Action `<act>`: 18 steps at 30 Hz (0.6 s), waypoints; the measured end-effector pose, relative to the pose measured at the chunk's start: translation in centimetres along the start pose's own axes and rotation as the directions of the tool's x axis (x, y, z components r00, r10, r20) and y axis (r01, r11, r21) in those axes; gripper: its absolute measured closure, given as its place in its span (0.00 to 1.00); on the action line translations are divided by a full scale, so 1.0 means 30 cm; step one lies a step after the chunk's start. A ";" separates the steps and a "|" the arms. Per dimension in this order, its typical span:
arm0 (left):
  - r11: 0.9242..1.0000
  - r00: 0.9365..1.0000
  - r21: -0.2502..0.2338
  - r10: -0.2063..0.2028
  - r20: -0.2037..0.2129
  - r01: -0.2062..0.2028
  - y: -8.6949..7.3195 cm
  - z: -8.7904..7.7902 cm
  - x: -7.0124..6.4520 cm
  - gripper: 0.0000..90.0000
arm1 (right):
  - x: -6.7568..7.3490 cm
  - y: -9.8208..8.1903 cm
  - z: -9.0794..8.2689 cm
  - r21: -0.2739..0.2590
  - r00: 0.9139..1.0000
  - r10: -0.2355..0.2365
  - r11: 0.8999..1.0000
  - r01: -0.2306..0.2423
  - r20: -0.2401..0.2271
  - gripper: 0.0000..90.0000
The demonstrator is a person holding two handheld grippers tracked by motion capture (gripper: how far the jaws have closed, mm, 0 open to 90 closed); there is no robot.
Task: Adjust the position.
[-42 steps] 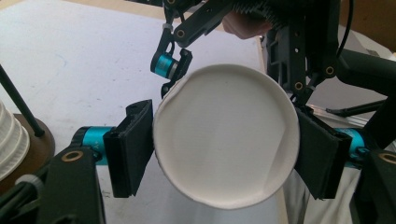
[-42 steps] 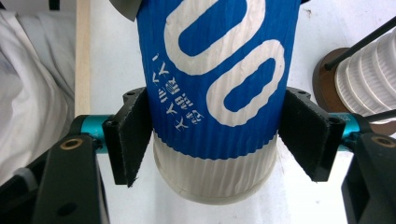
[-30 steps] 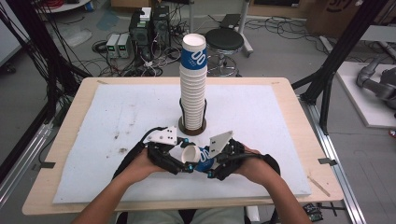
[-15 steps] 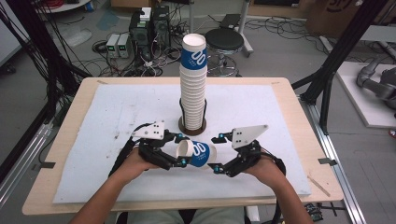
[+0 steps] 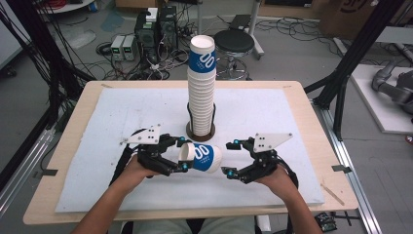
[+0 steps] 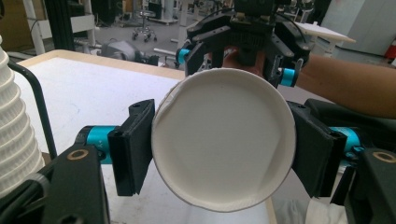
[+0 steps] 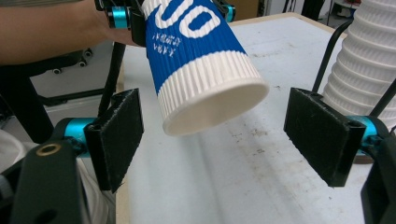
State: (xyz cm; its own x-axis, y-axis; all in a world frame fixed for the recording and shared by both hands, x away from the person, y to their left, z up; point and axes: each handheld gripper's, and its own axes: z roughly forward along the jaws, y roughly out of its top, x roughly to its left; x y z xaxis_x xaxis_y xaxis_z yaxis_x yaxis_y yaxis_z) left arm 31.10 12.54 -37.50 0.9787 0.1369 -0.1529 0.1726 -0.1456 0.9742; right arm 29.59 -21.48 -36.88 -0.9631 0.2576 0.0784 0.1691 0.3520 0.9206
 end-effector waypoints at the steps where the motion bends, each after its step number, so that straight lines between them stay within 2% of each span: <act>1: 1.000 1.000 -0.004 0.001 0.000 -0.001 -0.002 -0.002 0.000 0.33 | -0.002 -0.010 0.002 -0.006 1.000 -0.001 1.000 0.001 -0.007 0.23; 9: 0.999 1.000 -0.044 0.004 0.021 -0.003 -0.006 -0.010 -0.003 0.33 | -0.004 -0.040 0.022 -0.013 0.999 0.015 1.000 -0.015 -0.037 0.22; 18: 0.998 0.998 -0.058 0.010 0.054 -0.007 -0.007 0.000 -0.008 0.33 | 0.005 -0.043 0.047 -0.018 0.997 0.021 1.000 -0.023 -0.072 0.22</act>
State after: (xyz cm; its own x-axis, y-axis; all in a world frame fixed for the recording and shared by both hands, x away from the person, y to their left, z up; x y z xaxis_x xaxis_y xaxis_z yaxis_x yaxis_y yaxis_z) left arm 30.84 12.53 -37.67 0.9850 0.0821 -0.1519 0.1590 -0.0894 0.9832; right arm 29.54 -20.62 -38.58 -0.9719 0.1993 0.1257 0.1873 0.3299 0.9253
